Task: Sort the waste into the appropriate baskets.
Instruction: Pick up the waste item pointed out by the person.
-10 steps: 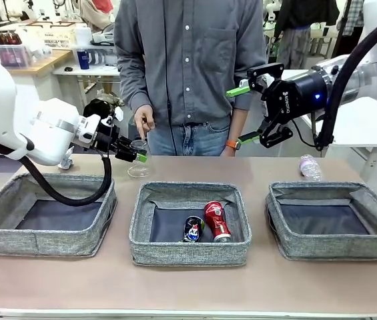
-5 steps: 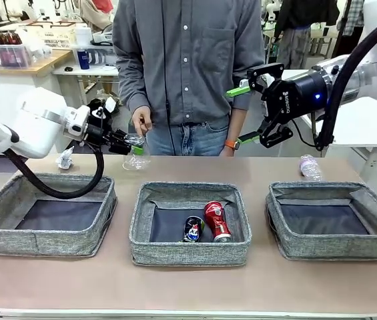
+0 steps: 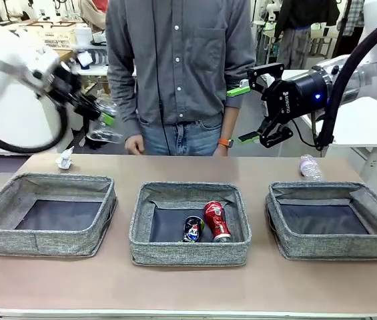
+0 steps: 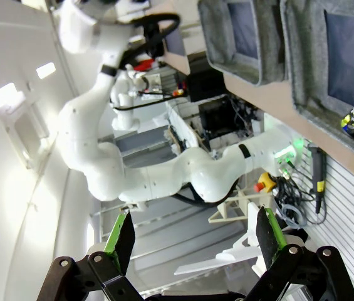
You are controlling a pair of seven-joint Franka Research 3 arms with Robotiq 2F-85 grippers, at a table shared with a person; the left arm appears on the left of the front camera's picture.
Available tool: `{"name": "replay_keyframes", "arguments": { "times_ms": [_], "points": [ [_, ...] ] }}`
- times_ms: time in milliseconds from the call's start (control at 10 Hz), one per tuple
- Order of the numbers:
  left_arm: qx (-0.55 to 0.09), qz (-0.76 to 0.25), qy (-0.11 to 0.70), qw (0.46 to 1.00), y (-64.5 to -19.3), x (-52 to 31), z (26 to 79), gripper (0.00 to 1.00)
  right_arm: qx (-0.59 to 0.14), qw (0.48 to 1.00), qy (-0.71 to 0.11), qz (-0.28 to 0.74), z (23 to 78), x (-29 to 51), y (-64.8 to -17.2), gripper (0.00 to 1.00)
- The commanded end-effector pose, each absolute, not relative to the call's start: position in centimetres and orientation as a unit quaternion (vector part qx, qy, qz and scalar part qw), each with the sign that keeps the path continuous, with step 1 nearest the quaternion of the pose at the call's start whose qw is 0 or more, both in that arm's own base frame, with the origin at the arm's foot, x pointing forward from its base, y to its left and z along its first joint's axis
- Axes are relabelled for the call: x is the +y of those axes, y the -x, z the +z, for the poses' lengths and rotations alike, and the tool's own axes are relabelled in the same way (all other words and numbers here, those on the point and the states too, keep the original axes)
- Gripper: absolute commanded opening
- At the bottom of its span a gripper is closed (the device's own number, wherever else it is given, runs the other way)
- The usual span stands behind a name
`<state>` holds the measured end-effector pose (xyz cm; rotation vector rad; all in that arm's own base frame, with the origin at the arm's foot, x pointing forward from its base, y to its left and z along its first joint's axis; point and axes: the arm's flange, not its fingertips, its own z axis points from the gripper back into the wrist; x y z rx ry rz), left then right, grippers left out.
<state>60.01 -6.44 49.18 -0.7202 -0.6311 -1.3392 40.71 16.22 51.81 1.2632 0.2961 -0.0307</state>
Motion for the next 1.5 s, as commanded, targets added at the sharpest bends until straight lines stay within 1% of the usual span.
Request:
{"name": "replay_keyframes", "arguments": {
  "times_ms": [0, 100, 200, 300, 600, 700, 800, 900, 1000, 1100, 1200, 1300, 1400],
  "points": [
    [-0.173, -0.627, 0.323, 0.687, -59.7, -7.3, 52.5, 0.24, 0.133, 0.797, -0.588, -0.002, 51.9, 16.1, -40.8, 1.0],
    [-0.127, -0.622, 0.36, 0.684, -59.4, -7.8, 53.1, 0.24, 0.133, 0.797, -0.588, -0.002, 51.9, 16.1, -40.8, 1.0],
    [-0.096, -0.624, 0.372, 0.681, -59.1, -7.9, 52.7, 0.24, 0.133, 0.797, -0.588, -0.002, 51.9, 16.1, -40.8, 1.0],
    [-0.18, -0.617, 0.323, 0.695, -57.8, -7.1, 53.5, 0.24, 0.133, 0.797, -0.588, -0.002, 51.9, 16.1, -40.8, 1.0],
    [-0.18, -0.617, 0.323, 0.695, -57.8, -7.1, 53.5, 0.24, 0.133, 0.797, -0.588, -0.002, 51.9, 16.1, -40.8, 1.0],
    [-0.157, -0.616, 0.33, 0.698, -58.3, -7.2, 53.5, 0.24, 0.133, 0.797, -0.588, -0.002, 51.9, 16.1, -40.8, 1.0],
    [-0.065, -0.604, 0.329, 0.723, -57.2, -8.4, 55.8, 0.24, 0.138, 0.797, -0.588, -0.014, 51.8, 16.2, -40.7, 1.0],
    [-0.057, -0.612, 0.329, 0.717, -54.9, -10.3, 59.6, 0.24, 0.067, 0.814, -0.575, -0.035, 53.0, 13.6, -40.3, 1.0],
    [-0.074, -0.633, 0.325, 0.698, -52.4, -12.2, 62.8, 0.24, 0.035, 0.815, -0.576, -0.04, 53.3, 10.8, -40.1, 1.0],
    [-0.037, -0.665, 0.334, 0.667, -49.5, -14.6, 65.5, 0.24, 0.014, 0.816, -0.576, -0.049, 53.0, 7.2, -39.7, 1.0],
    [-0.025, -0.636, 0.314, 0.705, -48.0, -16.8, 67.3, 0.24, -0.013, 0.81, -0.582, -0.07, 52.5, 3.9, -39.3, 1.0],
    [0.006, -0.564, 0.308, 0.766, -46.7, -19.8, 68.5, 0.24, -0.037, 0.79, -0.604, -0.092, 51.9, 0.9, -38.7, 1.0],
    [0.016, -0.514, 0.27, 0.814, -45.3, -23.3, 69.3, 0.24, -0.057, 0.776, -0.62, -0.105, 50.8, -1.1, -38.1, 1.0]
  ]
}}
